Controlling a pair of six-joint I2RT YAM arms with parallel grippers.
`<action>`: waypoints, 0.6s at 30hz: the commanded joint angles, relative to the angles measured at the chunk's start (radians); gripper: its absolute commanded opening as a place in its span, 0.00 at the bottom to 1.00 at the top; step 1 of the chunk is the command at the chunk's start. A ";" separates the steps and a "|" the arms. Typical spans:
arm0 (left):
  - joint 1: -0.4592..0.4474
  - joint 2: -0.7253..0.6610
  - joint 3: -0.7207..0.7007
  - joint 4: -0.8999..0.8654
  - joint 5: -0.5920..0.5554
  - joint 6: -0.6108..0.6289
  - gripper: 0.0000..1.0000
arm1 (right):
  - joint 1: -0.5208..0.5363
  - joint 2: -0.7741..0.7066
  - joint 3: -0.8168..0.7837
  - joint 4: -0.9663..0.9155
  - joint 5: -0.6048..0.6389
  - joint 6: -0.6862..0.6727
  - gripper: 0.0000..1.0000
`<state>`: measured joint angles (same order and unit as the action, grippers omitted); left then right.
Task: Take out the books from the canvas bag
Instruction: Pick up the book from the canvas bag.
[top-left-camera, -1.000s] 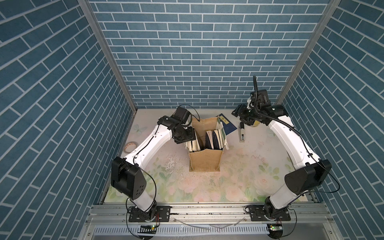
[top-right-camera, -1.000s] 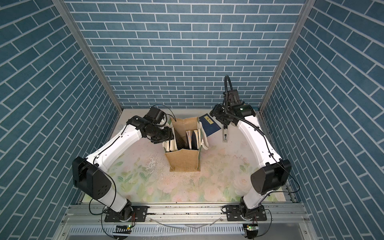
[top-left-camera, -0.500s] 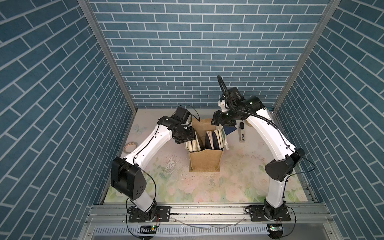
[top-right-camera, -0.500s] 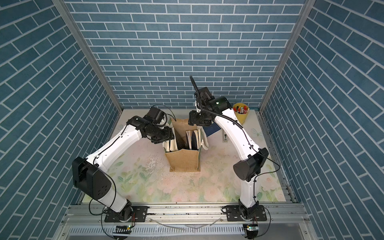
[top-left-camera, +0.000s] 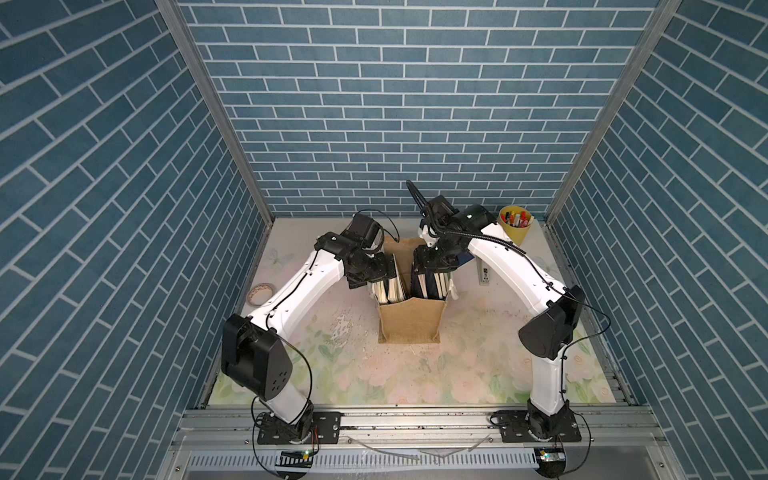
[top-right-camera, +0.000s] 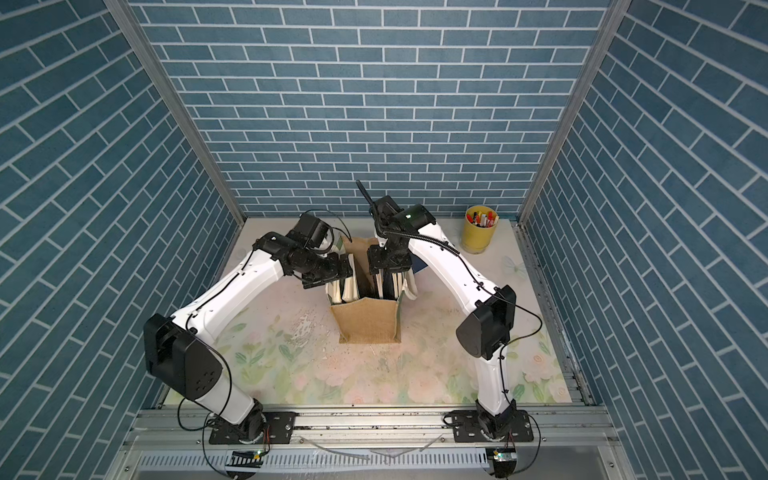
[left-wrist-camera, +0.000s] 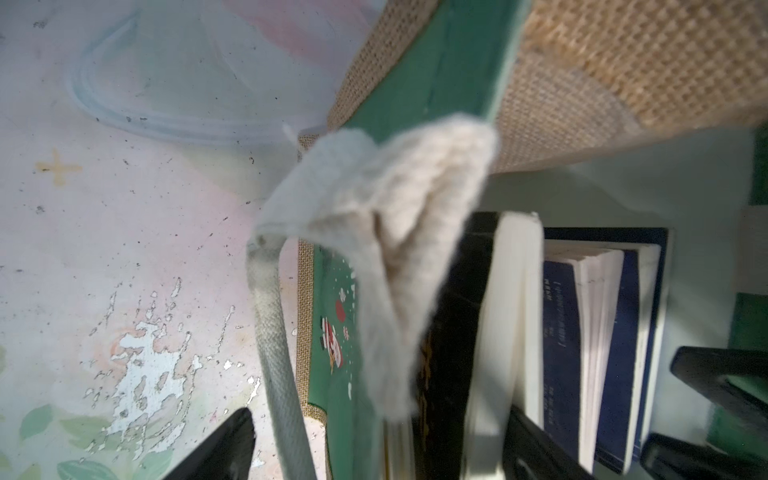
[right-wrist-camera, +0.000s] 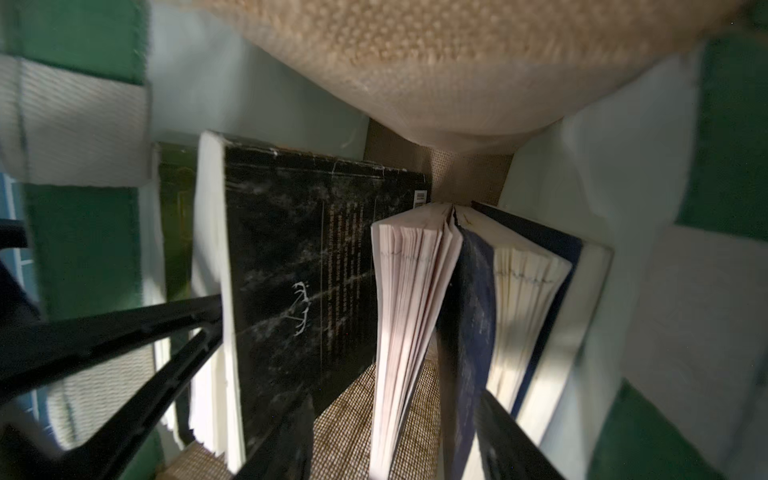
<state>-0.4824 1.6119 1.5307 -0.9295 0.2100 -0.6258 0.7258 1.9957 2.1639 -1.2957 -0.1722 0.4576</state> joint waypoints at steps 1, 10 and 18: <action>-0.004 -0.054 -0.006 -0.027 -0.028 0.008 0.88 | 0.007 0.018 -0.021 0.019 -0.004 -0.037 0.62; -0.005 -0.121 -0.037 -0.032 -0.005 -0.005 0.55 | 0.009 0.008 -0.086 0.068 -0.011 -0.025 0.59; -0.005 -0.071 -0.025 -0.018 0.029 -0.012 0.00 | 0.008 0.006 -0.087 0.079 -0.023 -0.034 0.59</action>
<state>-0.4828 1.5211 1.5009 -0.9424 0.2317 -0.6411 0.7288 1.9995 2.0800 -1.2156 -0.1860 0.4469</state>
